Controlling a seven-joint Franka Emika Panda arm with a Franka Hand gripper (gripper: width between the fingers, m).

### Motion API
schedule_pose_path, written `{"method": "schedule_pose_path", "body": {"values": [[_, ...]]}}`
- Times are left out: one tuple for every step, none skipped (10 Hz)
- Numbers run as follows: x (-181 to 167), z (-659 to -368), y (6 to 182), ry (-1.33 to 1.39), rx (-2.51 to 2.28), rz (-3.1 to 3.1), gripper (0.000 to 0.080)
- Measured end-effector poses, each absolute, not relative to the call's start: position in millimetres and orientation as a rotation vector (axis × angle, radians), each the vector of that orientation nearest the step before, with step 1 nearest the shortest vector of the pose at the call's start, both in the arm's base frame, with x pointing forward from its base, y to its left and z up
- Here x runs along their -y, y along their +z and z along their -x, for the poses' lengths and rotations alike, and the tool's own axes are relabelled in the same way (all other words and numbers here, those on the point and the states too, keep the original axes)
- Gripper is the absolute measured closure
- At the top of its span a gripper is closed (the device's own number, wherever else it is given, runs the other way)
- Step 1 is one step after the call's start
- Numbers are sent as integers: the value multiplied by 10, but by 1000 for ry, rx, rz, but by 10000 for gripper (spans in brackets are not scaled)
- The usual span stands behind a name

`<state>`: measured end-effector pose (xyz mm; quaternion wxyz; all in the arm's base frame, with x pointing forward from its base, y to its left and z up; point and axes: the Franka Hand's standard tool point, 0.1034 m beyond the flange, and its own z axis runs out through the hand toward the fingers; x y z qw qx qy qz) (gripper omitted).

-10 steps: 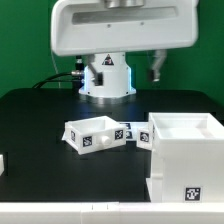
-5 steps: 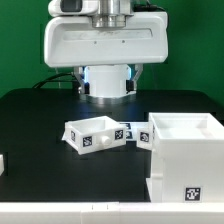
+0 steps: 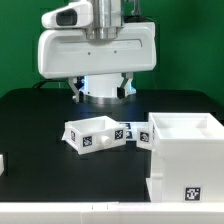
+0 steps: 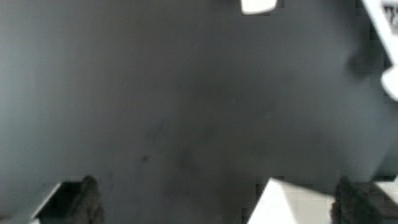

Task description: Assemble drawer

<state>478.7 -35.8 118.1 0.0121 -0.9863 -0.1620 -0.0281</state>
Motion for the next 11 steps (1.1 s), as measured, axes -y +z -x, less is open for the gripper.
{"method": "schedule_pose_path", "body": {"values": [[422,-4673,1097,-101,512,3083,150],[524,-4544,967,-99,535,3077,150],[605,-4446,824,-72,513,3074,150],[644,-4405,715,-100,527,3088,150],[660,-4350,629,-107,535,3096,150],[669,-4328,597,-97,521,3096,150],[668,-4340,605,-99,523,3096,150],[669,-4335,599,-97,523,3096,150],[681,-4323,582,-91,521,3096,150],[763,-4287,510,-84,605,3088,150],[859,-4251,399,-97,645,3100,150]]}}
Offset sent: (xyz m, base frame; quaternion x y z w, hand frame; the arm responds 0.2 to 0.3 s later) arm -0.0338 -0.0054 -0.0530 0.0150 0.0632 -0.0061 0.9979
